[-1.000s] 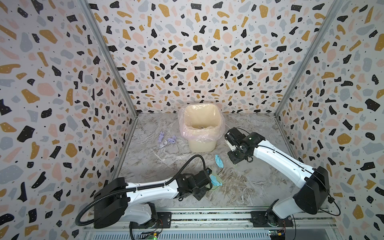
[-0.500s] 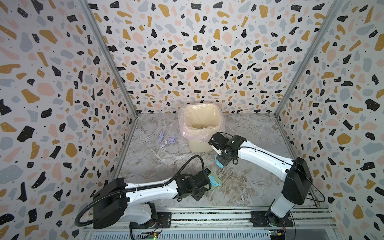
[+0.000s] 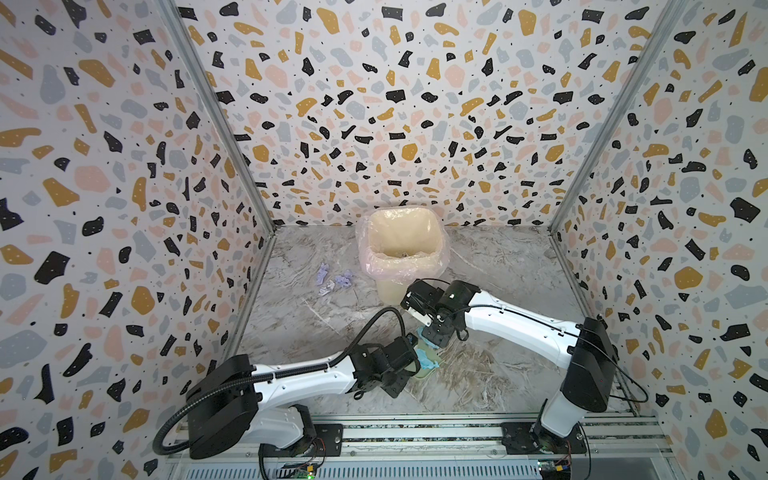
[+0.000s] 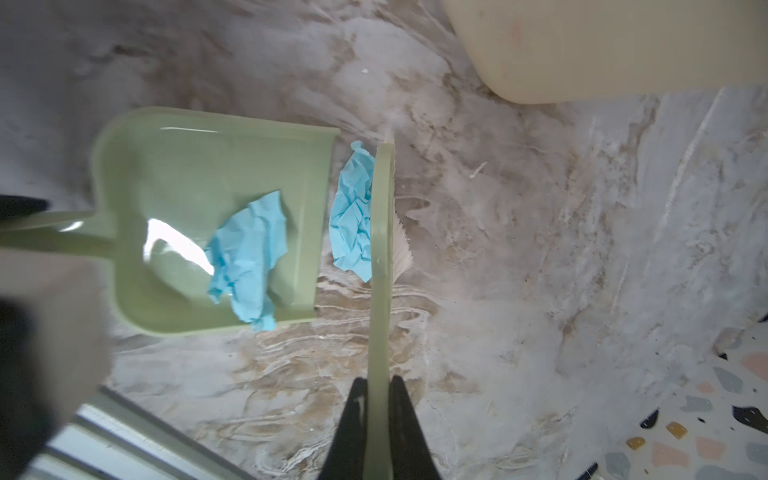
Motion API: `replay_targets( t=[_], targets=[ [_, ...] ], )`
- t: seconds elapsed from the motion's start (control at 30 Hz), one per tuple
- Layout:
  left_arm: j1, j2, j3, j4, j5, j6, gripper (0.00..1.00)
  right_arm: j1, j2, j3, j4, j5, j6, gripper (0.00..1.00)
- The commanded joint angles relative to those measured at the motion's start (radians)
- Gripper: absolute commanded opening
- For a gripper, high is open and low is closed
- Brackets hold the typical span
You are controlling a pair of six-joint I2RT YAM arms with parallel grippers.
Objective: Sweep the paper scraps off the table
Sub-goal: 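Sweep the light blue tissue into the dustpan with the right gripper's brush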
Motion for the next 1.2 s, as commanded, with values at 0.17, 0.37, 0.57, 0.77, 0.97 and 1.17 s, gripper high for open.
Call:
replay_targets(
  t=[0.17, 0.37, 0.57, 0.77, 0.97, 1.17],
  targets=[
    [0.011, 0.020, -0.013, 0.011, 0.012, 0.011, 0.00, 0.000, -0.089, 0.048, -0.081, -0.023, 0.078, 0.00],
    [0.011, 0.022, -0.012, 0.012, 0.009, 0.010, 0.00, -0.041, -0.047, 0.009, -0.049, -0.002, 0.077, 0.00],
    [0.012, 0.014, -0.008, 0.005, 0.000, 0.005, 0.00, -0.006, -0.010, 0.022, -0.045, -0.072, 0.068, 0.00],
    [0.012, 0.006, -0.010, 0.004, -0.006, 0.001, 0.00, 0.041, -0.051, 0.068, -0.072, -0.179, 0.104, 0.00],
    [0.012, -0.006, -0.019, 0.019, -0.018, -0.005, 0.00, 0.061, -0.068, 0.083, -0.089, -0.206, 0.161, 0.00],
    [0.012, -0.046, -0.022, 0.025, -0.032, -0.007, 0.00, -0.003, -0.074, 0.121, -0.143, -0.100, 0.186, 0.00]
  ],
)
